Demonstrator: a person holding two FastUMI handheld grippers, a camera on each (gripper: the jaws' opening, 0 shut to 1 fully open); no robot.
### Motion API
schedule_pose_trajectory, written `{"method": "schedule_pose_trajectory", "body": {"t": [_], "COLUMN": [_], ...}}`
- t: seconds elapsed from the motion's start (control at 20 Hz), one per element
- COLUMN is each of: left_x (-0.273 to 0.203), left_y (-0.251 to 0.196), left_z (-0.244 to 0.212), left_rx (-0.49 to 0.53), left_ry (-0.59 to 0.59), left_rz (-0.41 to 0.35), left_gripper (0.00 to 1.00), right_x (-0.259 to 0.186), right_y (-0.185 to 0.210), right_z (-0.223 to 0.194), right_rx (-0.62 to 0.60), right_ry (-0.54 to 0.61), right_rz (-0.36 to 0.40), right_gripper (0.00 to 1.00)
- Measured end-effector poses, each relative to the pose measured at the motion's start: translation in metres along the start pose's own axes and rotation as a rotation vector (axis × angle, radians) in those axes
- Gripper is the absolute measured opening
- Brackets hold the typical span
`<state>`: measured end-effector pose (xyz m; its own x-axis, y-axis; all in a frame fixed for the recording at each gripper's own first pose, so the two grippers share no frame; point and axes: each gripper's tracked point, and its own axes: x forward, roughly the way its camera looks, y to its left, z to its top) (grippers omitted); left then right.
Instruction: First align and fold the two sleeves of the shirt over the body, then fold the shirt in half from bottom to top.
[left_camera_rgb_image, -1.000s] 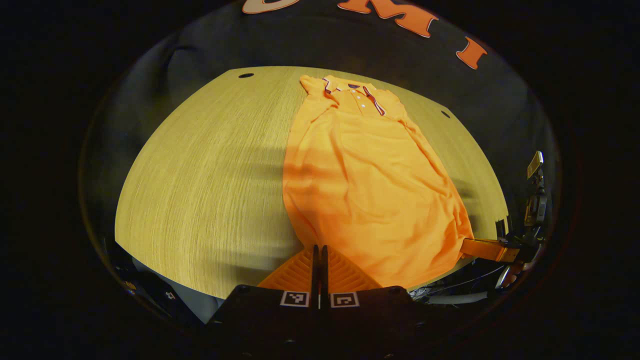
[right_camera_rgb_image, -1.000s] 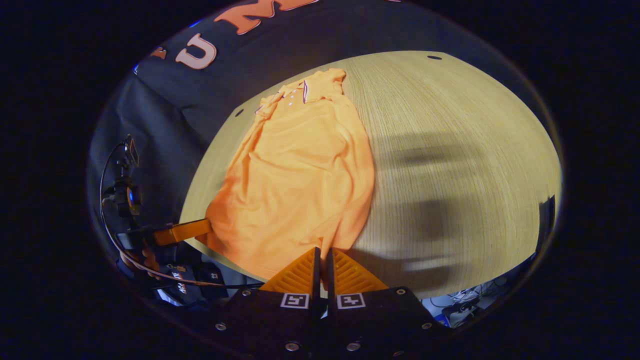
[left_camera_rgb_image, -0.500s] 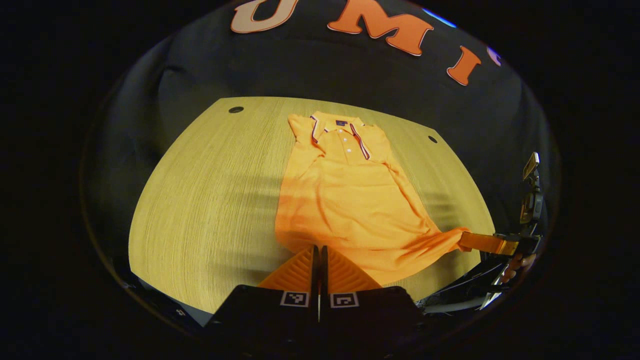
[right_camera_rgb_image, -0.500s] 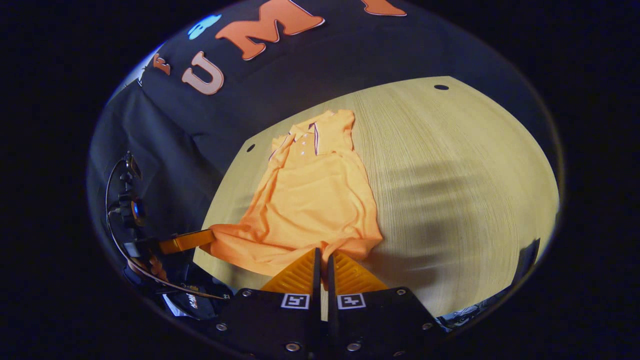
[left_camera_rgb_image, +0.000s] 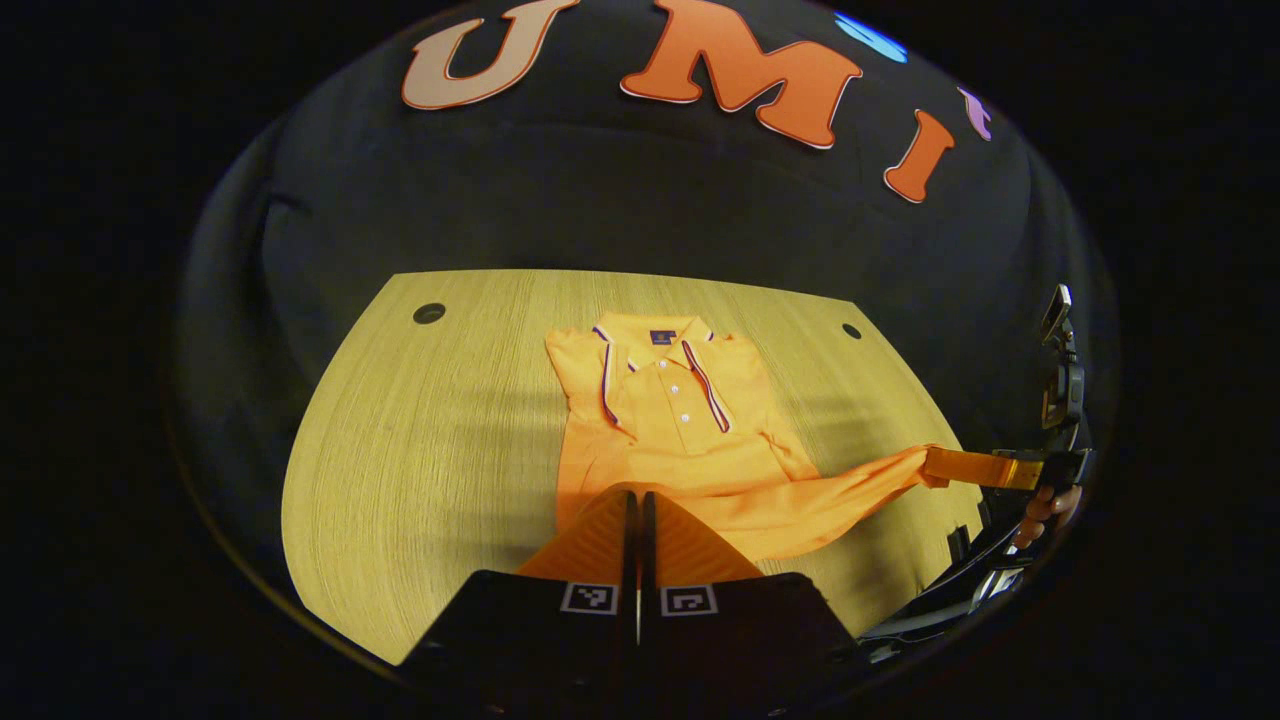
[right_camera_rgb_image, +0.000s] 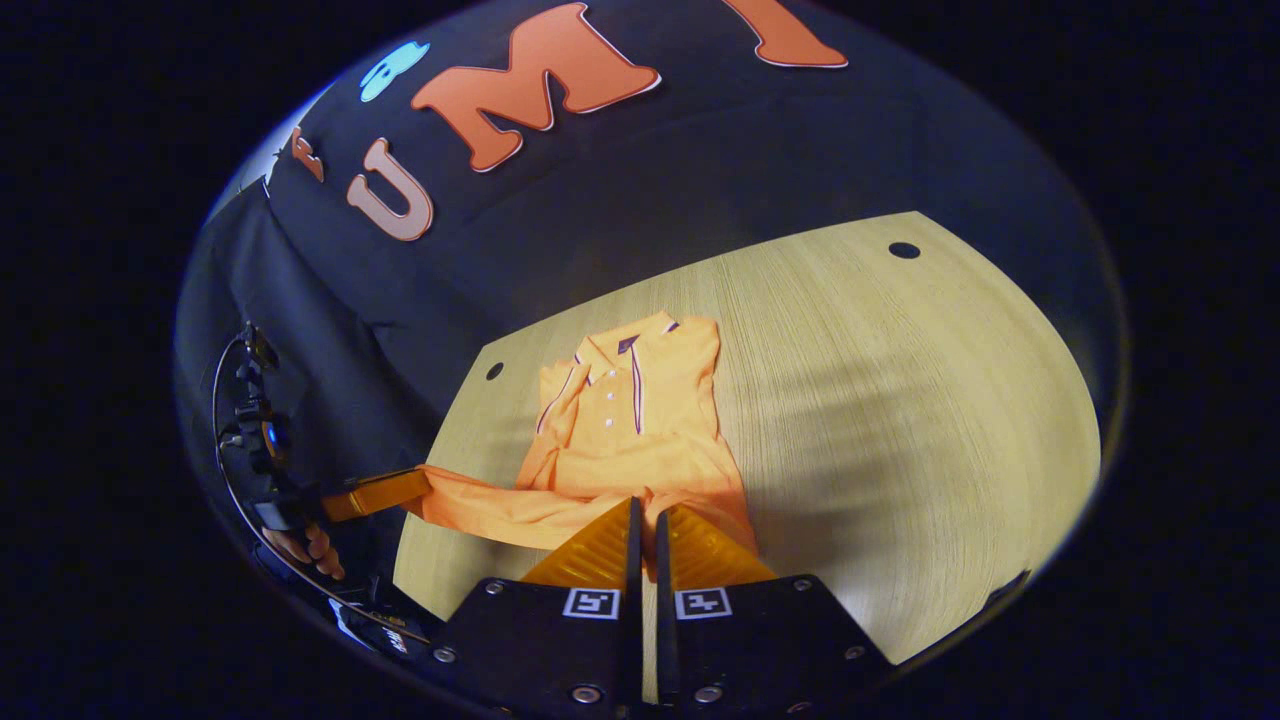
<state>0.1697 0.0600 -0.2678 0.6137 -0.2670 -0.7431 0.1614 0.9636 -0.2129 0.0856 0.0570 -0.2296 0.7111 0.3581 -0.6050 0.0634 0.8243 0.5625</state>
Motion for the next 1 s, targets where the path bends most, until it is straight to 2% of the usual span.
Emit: {"method": "schedule_pose_trajectory", "body": {"t": [0.25,0.4,1.0], "left_x": [0.041,0.068,0.172], "left_y": [0.014,0.020,0.083], "left_z": [0.046,0.068,0.131], "left_rx": [0.069,0.055,0.051], "left_ry": [-0.017,-0.012,-0.012], "left_rz": [-0.004,-0.025,0.003], "left_gripper": [0.01,0.01,0.01], "right_x": [0.038,0.064,0.167], "right_y": [0.002,0.001,-0.022], "right_z": [0.038,0.052,0.105], "right_rx": [-0.011,-0.012,-0.037], "right_ry": [0.009,0.029,0.103], "right_rz": [-0.030,-0.045,-0.162], "right_gripper": [0.06,0.06,0.06]}}
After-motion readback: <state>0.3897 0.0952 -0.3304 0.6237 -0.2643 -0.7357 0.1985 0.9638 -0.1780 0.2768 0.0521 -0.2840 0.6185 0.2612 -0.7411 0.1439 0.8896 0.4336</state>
